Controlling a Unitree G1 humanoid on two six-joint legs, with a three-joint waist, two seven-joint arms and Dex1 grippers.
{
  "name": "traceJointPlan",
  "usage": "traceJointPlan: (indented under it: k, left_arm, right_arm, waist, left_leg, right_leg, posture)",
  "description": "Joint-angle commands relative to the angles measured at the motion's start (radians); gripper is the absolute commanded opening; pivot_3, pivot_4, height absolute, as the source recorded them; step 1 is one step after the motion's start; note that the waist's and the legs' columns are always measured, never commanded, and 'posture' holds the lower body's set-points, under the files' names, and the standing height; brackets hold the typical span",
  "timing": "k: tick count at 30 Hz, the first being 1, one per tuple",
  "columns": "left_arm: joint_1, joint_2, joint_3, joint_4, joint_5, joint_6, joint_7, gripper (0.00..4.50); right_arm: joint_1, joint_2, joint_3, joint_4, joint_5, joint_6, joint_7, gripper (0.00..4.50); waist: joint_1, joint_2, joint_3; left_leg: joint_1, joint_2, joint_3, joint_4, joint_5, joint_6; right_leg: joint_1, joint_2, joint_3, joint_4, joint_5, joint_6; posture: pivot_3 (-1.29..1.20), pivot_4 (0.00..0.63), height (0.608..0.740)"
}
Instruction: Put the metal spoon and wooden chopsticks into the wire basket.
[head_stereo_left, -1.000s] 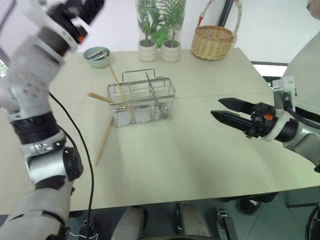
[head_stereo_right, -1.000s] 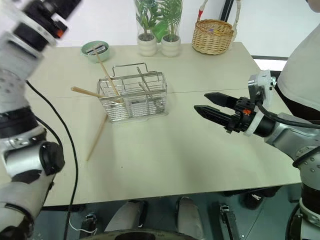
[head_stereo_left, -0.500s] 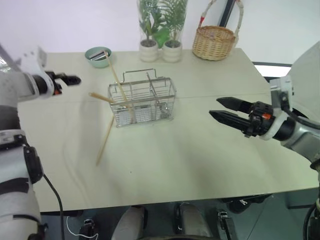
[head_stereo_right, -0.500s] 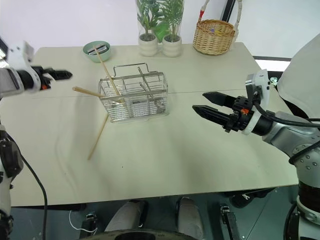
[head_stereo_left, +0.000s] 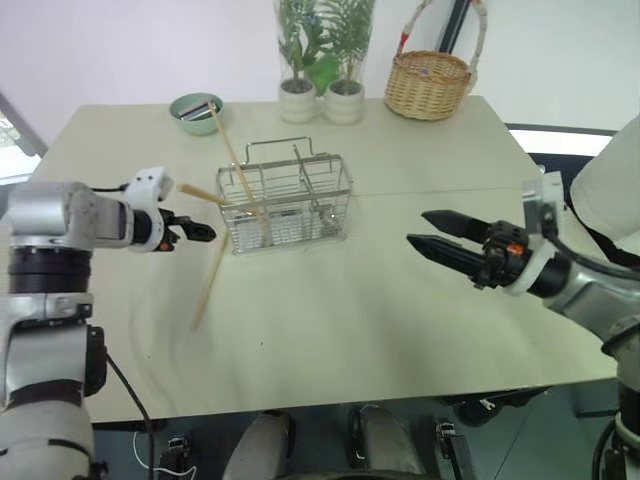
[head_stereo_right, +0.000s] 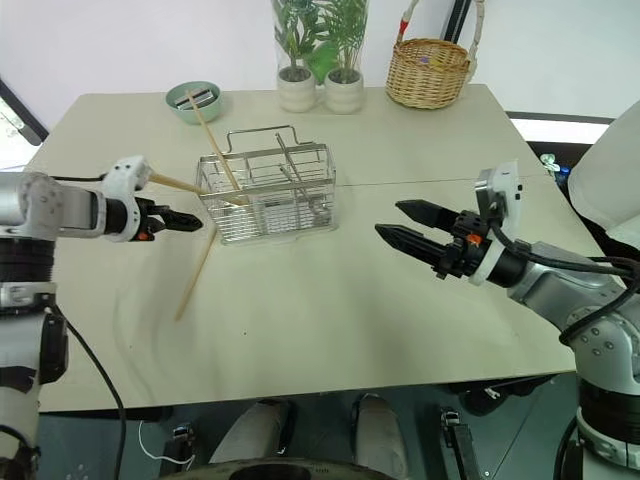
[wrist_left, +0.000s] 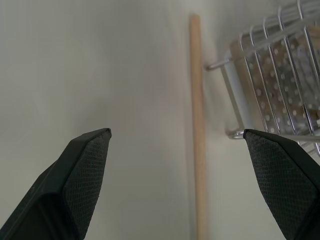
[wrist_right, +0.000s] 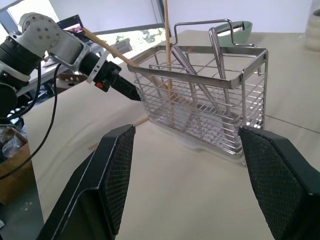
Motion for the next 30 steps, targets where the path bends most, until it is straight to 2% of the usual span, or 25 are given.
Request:
traceJointPlan:
  k: [1, 11, 20, 22, 24, 26, 30]
  left_arm:
    - [-0.028, -0.017, -0.037, -0.016, 0.023, -0.034, -0.03, 4.47]
    - [-0.062, -0.038, -0.221, 0.079, 0.141, -0.152, -0.131, 4.47]
    - [-0.083, -0.057, -0.262, 0.169, 0.215, -0.194, -0.199, 4.47]
    - [-0.086, -0.058, -0.262, 0.177, 0.226, -0.198, -0.21, 3.92]
    - [-0.086, -0.059, -0.27, 0.185, 0.24, -0.201, -0.221, 3.15]
    - [-0.079, -0.057, -0.286, 0.187, 0.256, -0.206, -0.235, 2.12]
    - [-0.08, -0.054, -0.291, 0.217, 0.287, -0.226, -0.251, 2.12]
  right_arm:
    - [0.002, -0.009, -0.043, -0.032, 0.026, -0.013, -0.006, 3.39]
    - [-0.009, 0.002, -0.054, -0.022, 0.041, -0.019, -0.033, 3.39]
    - [0.023, 0.009, -0.074, -0.038, 0.049, -0.035, -0.074, 3.39]
    - [0.028, 0.008, -0.083, -0.038, 0.053, -0.037, -0.084, 3.39]
    - [0.029, 0.007, -0.087, -0.037, 0.054, -0.039, -0.092, 3.39]
    - [0.024, 0.008, -0.091, -0.037, 0.061, -0.039, -0.102, 3.39]
    - [0.007, 0.015, -0.082, -0.041, 0.067, -0.043, -0.126, 3.39]
  waist:
    - [0.0, 0.0, 0.0]
    - [0.004, 0.001, 0.0]
    - [0.001, 0.004, -0.002]
    - [0.001, 0.004, -0.002]
    - [0.001, 0.004, -0.002]
    - [0.001, 0.004, -0.002]
    - [0.001, 0.005, -0.003]
  left_leg:
    - [0.0, 0.0, 0.0, 0.0, 0.0, 0.0]
    - [0.0, -0.001, 0.0, 0.0, 0.0, 0.0]
    - [0.0, -0.001, 0.0, 0.001, 0.0, 0.0]
    - [0.0, -0.001, 0.0, 0.001, 0.0, 0.0]
    - [0.0, -0.001, 0.0, 0.001, 0.0, 0.0]
    - [0.0, -0.001, 0.0, 0.001, 0.0, 0.0]
    - [0.0, -0.001, 0.0, 0.001, 0.0, 0.001]
  right_leg:
    - [0.0, 0.0, 0.0, 0.0, 0.0, 0.0]
    - [0.001, -0.001, -0.001, 0.0, 0.0, 0.0]
    - [0.001, -0.002, -0.001, 0.0, 0.0, 0.0]
    - [0.001, -0.002, -0.001, 0.0, 0.0, 0.0]
    - [0.001, -0.002, -0.001, 0.0, 0.0, 0.0]
    - [0.001, -0.002, -0.001, 0.0, 0.0, 0.0]
    - [0.001, -0.002, -0.001, -0.001, 0.0, 0.0]
  posture:
    - [0.0, 0.15, 0.704]
    - [0.0, 0.15, 0.704]
    - [0.0, 0.15, 0.704]
    - [0.0, 0.15, 0.704]
    - [0.0, 0.15, 0.704]
    - [0.0, 0.15, 0.704]
    - [0.0, 0.15, 0.704]
